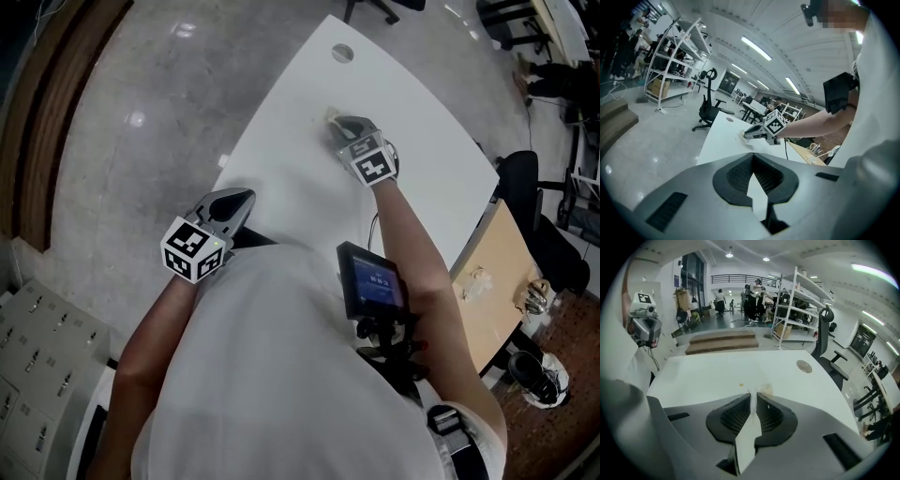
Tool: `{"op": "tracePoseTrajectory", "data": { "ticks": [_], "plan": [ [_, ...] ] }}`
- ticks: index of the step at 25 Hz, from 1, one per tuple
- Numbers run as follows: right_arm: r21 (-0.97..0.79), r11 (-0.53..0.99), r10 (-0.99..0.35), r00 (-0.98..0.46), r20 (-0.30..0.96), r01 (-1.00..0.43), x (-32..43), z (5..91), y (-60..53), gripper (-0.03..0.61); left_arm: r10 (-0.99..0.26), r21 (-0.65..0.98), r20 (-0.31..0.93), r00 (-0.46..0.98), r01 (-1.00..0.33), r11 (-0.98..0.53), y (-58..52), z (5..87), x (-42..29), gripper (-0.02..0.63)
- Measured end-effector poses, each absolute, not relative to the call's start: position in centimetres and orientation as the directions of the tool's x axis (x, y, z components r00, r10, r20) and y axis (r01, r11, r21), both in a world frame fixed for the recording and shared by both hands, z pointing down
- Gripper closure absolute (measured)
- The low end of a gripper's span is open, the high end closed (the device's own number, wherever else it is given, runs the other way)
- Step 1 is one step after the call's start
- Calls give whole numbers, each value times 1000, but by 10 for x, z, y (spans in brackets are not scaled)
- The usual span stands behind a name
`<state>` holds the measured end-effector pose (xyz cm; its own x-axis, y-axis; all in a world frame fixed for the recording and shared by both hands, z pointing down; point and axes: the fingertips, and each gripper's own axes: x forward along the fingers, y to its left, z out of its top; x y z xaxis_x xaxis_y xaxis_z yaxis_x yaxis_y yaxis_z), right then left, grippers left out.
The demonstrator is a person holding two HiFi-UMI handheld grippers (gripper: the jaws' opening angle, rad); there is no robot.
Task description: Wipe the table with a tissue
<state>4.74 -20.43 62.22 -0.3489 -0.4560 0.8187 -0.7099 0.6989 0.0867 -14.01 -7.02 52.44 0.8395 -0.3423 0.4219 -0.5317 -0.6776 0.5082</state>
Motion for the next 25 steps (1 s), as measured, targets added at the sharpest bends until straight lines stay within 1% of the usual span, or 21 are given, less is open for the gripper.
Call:
{"op": "tracePoseTrajectory", "data": {
  "ticks": [6,9,12,20,25],
  "plan": [
    [204,667,-469,-191,862,-717,48,637,-225,534,-371,510,427,824,-559,-654,-72,527,-153,607],
    [229,633,-492,-155,857,-739,42,638,-223,535,-377,512,428,822,-564,-648,-71,528,-157,607],
    [240,649,-496,-163,853,-722,24,638,-220,535,-370,514,427,825,-558,-651,-71,527,-158,607],
    [330,739,-522,-191,831,-587,-16,640,-202,535,-366,505,420,830,-549,-666,-73,524,-158,607],
    [310,805,-489,-271,829,-505,-45,640,-181,535,-364,502,422,830,-548,-669,-69,525,-162,607]
  ]
}}
